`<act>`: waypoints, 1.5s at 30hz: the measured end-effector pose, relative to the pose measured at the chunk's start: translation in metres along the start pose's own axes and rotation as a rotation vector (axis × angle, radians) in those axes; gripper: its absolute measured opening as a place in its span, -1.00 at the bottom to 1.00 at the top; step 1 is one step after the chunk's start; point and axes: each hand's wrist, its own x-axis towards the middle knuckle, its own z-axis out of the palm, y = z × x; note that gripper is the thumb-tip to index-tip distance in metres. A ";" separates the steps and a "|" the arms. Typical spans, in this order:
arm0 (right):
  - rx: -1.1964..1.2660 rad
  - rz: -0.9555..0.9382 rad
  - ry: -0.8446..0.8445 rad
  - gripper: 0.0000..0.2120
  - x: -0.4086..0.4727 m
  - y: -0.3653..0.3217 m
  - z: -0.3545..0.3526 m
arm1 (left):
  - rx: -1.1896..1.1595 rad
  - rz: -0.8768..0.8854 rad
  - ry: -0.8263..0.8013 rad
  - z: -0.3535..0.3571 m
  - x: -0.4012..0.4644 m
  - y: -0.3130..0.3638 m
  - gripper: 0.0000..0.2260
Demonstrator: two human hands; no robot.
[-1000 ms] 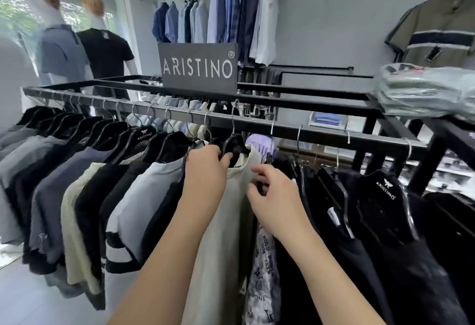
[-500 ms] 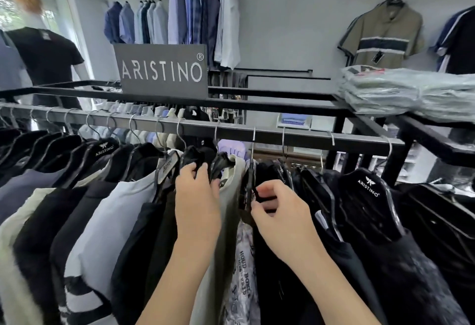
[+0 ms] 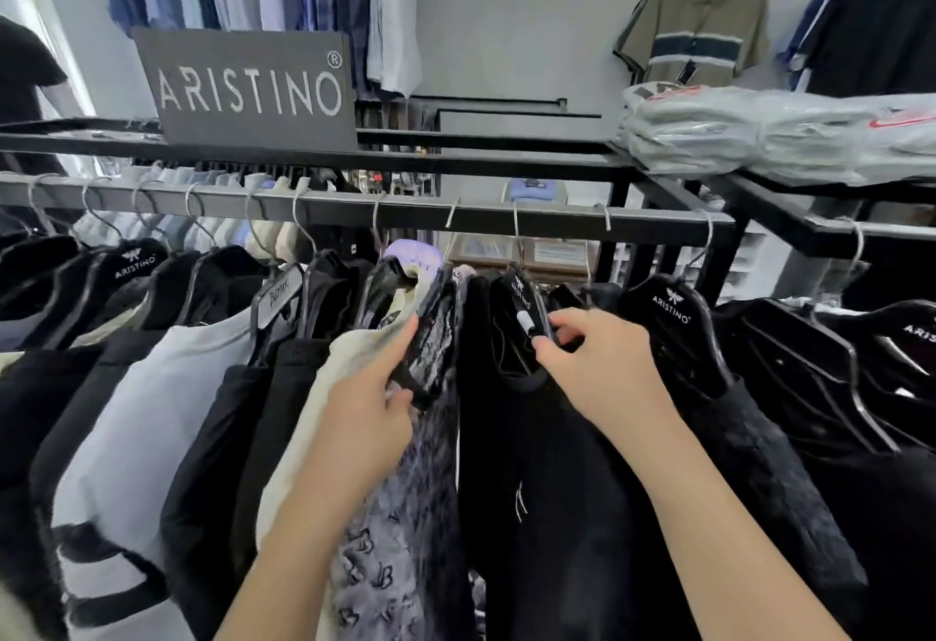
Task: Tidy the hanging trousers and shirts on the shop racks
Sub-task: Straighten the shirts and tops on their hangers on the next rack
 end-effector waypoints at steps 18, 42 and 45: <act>-0.261 -0.048 0.287 -0.75 -0.022 -0.033 -0.001 | 0.155 -0.008 0.090 0.003 0.008 0.024 -0.30; -0.481 -0.280 -0.228 -0.64 -0.034 -0.005 0.055 | -0.019 -0.311 0.174 0.019 -0.075 -0.018 -0.29; -0.373 -0.332 -0.322 -0.58 -0.042 0.006 0.063 | 0.044 -0.408 0.211 0.009 -0.109 -0.011 -0.31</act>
